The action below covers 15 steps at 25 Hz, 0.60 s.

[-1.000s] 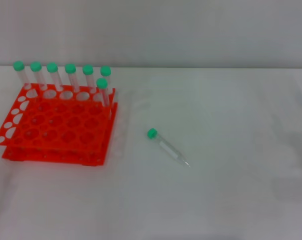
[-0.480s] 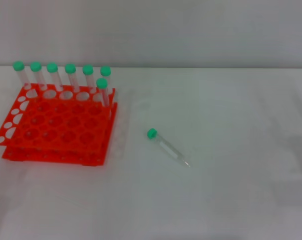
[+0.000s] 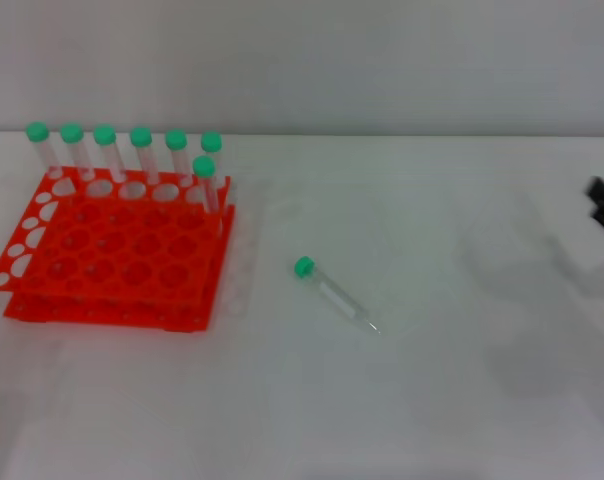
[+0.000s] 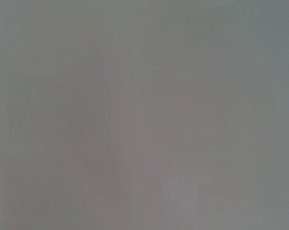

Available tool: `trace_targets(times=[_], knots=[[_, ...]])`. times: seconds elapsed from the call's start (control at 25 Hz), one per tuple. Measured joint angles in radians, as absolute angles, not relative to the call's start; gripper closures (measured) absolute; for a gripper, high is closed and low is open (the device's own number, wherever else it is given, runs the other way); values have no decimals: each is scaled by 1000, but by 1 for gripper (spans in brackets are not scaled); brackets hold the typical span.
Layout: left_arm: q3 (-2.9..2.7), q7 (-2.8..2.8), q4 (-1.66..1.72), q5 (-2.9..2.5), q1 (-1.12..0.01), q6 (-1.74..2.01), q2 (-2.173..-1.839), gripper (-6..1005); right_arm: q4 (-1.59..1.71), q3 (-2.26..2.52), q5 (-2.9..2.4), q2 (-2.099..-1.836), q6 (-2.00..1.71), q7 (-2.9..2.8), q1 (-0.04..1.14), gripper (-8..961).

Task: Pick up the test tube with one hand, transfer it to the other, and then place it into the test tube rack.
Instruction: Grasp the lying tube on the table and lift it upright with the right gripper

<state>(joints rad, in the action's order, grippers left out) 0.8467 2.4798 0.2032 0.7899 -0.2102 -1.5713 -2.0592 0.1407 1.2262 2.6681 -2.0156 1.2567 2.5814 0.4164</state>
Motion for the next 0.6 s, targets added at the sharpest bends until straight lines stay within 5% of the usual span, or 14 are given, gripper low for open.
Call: trace_targets(times=[0.32, 0.6], knots=[[847, 2531, 174, 789, -224, -1565, -2071, 152, 466, 1375, 2471, -2008, 1073, 2340, 403, 155], [849, 2531, 163, 790, -235, -1563, -2074, 153, 935, 1377, 1745, -1995, 825, 1630, 404, 155]])
